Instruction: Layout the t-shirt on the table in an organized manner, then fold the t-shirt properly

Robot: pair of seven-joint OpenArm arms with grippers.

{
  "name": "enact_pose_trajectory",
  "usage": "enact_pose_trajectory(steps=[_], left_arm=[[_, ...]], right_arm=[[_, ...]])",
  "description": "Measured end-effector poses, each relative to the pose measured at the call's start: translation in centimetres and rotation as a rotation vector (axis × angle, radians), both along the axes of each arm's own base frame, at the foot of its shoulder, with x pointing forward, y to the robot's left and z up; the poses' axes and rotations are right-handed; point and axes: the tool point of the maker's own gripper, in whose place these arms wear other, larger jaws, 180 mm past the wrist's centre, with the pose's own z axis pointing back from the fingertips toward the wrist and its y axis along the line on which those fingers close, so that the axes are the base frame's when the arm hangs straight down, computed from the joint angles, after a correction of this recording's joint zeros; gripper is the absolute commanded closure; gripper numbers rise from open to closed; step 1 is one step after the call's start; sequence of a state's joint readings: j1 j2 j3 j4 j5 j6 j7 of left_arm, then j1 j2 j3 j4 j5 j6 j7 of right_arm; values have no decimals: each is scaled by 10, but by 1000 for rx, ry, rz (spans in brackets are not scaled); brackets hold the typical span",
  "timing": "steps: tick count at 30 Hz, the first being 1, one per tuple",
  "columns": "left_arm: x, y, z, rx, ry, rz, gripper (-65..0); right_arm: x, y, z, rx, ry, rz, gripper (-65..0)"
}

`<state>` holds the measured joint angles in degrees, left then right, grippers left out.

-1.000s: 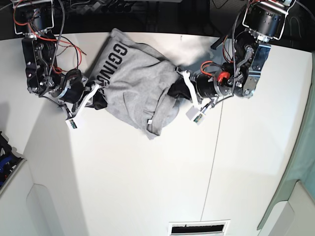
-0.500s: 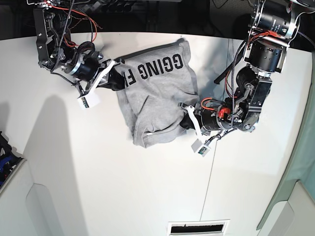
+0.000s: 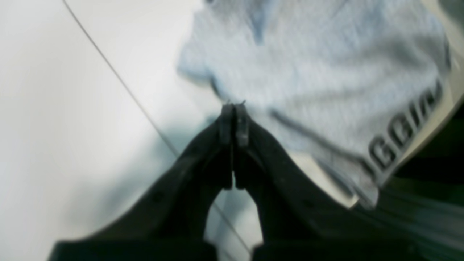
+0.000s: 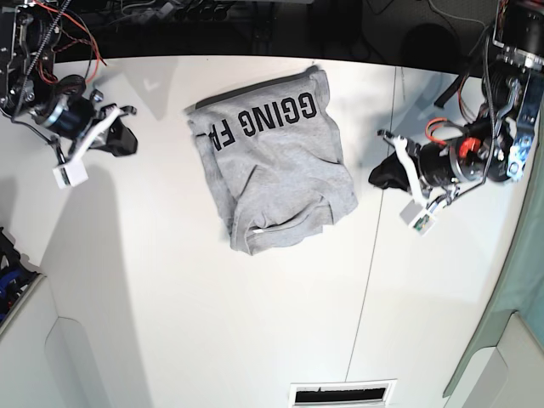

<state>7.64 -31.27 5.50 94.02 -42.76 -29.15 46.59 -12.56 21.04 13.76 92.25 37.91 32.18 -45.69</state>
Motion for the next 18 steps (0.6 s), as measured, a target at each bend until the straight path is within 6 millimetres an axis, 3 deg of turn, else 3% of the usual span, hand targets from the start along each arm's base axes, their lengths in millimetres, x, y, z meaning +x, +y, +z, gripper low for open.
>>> enact_pose_trajectory(steps=[2,4,7,9,14,18], left_arm=[[-38,19,-12,35,64,35,0],[-76,31,-17,88,106,32,0],[-125,26,-14,128,135,-12,0],[-160,18,-19,161,168,-44,0],[-252,27,-62,289,372,-8,0],[-301,28,-95,338,528,-68,0]], right_arm=[[-25,-14,-5,-52,50,22,0],[-46,-13,-3,-42,74,46,0],[-76,6,-1,5,118,127,0],[-106,15,-11,-4,192,215,0],[-190,21,-43,-90,412,433,0],[-231,31,-58,-110,506,546,0]])
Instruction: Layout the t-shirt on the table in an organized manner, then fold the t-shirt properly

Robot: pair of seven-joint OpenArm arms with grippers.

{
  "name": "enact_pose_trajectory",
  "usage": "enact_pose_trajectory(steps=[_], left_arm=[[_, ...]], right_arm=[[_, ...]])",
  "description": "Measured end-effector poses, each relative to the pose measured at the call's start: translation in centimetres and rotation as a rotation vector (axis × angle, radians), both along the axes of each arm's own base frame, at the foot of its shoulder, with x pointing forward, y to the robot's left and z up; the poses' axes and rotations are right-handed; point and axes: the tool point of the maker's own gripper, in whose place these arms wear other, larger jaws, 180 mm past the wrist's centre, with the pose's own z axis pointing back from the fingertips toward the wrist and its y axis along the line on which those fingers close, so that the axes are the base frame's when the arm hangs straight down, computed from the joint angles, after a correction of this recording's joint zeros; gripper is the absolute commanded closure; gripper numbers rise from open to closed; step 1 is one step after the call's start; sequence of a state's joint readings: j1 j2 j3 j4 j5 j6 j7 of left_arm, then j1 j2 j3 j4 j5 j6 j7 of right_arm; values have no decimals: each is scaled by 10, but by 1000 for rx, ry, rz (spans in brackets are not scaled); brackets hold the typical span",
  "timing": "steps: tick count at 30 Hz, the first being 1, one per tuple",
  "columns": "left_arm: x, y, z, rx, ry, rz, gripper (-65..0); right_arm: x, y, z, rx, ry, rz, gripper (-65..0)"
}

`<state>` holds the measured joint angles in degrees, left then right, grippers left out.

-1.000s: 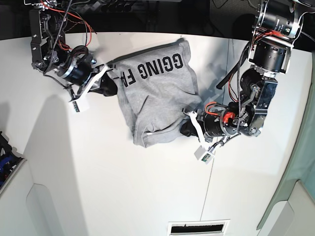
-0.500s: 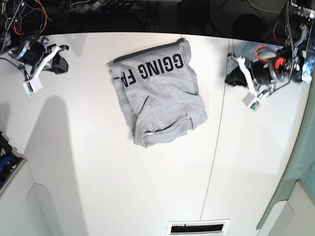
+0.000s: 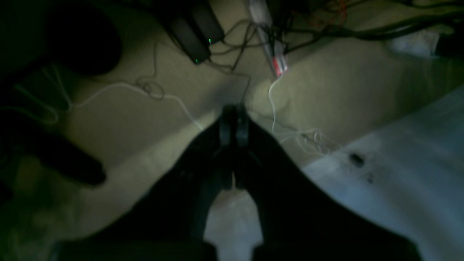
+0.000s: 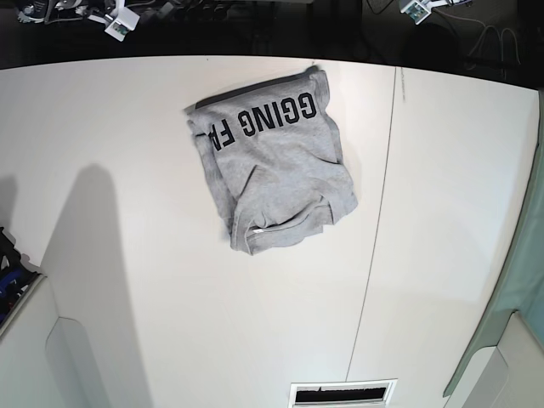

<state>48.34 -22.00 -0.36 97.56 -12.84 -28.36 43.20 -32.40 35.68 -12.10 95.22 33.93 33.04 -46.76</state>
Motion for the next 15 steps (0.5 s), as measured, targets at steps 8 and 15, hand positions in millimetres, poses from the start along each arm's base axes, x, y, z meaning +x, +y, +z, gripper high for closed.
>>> enact_pose_trajectory(steps=[8,15], left_arm=[[-80,-6,-66,83,264,-71,0],[-70,-31,-111,92,343,-188,0]], right_arm=[[-69,-19,-34,-129,160,171,0],[-95,-21,-60,-181,252,140,0]])
